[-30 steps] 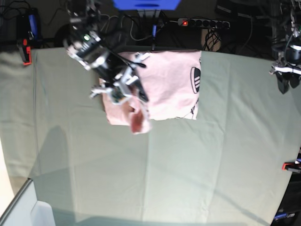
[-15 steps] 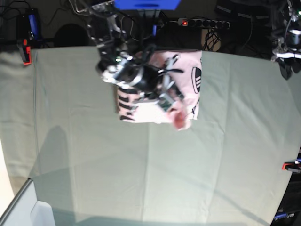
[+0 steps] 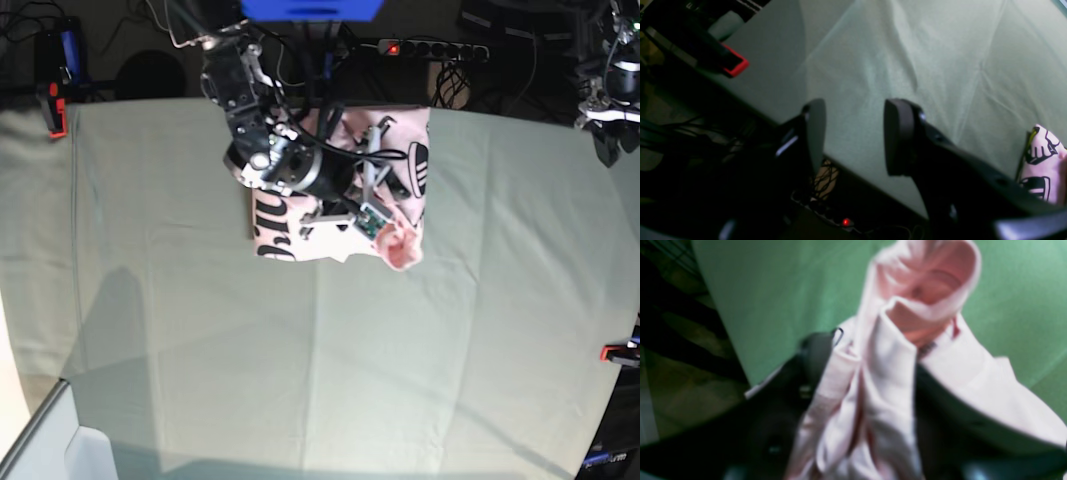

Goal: Layout the t-shirt on the table in an organized manner, then fold the t-shirt properly
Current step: 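Fold the held end over onto the stack with the right gripper, then release the shirt and lift both grippers away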

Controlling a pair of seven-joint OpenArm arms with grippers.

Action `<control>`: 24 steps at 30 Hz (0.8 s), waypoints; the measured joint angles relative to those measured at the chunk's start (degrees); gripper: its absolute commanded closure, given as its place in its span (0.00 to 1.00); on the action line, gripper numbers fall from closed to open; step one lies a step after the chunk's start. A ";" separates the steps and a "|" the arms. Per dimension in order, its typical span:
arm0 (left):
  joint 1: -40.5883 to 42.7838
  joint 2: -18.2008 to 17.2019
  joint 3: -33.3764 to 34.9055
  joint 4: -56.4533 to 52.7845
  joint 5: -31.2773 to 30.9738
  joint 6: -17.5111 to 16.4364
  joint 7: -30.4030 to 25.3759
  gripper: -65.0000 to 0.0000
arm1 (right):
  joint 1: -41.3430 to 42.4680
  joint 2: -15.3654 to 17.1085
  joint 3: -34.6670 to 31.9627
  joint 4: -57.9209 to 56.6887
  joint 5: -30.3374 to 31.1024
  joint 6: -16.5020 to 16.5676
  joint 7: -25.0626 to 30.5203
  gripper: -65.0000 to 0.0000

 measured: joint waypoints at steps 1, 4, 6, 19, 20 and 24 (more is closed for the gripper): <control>-0.02 0.02 0.00 0.00 0.04 0.02 -0.02 0.57 | -1.14 0.02 0.00 1.66 -0.04 -0.09 0.11 0.45; -0.35 0.00 0.00 -0.07 0.17 0.00 -0.02 0.57 | -4.68 0.13 -0.59 8.48 -0.11 -0.20 -0.13 0.39; -0.42 -0.02 0.00 -0.09 0.15 0.00 0.02 0.57 | -5.86 0.04 -1.31 12.15 0.33 0.00 0.17 0.39; -3.96 0.07 3.08 -0.46 -0.11 0.17 0.20 0.56 | -9.44 -0.02 13.38 15.58 0.20 -0.02 0.52 0.39; -4.24 0.00 3.98 -0.42 -0.24 0.00 0.00 0.56 | -10.05 -0.07 14.23 15.69 0.20 0.04 0.55 0.39; -4.00 -0.04 11.15 -0.35 -0.22 0.26 0.04 0.51 | -10.58 -0.20 18.73 15.89 0.28 0.04 0.57 0.39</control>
